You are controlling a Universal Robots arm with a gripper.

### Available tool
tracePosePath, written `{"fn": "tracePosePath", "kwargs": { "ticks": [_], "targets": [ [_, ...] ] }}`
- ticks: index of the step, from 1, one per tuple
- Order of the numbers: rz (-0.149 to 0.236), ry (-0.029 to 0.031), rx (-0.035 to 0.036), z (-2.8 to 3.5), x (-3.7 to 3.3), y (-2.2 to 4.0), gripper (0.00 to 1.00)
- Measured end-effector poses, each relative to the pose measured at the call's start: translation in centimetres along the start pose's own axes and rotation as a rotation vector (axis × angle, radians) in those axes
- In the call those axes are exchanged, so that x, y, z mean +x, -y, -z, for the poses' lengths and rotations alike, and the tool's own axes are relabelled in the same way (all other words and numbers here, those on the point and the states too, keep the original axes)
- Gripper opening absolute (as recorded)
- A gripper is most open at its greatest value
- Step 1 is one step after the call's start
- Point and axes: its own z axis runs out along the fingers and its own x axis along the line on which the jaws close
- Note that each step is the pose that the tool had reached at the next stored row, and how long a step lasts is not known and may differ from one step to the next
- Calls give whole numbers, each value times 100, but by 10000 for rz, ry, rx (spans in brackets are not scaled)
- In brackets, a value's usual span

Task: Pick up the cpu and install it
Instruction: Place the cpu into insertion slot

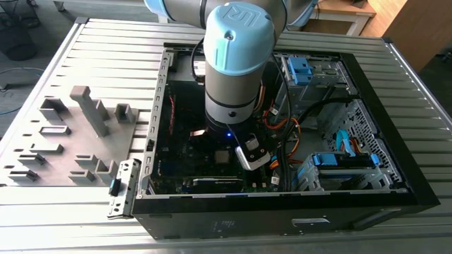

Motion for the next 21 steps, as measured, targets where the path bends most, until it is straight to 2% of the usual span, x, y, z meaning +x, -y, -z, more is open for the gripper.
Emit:
{"fn": "tracePosePath", "kwargs": {
  "ticks": [6, 21],
  "targets": [
    [0, -8, 16, 19, 1, 2, 47],
    [-103, -4, 18, 0, -3, 3, 47]
  ]
}}
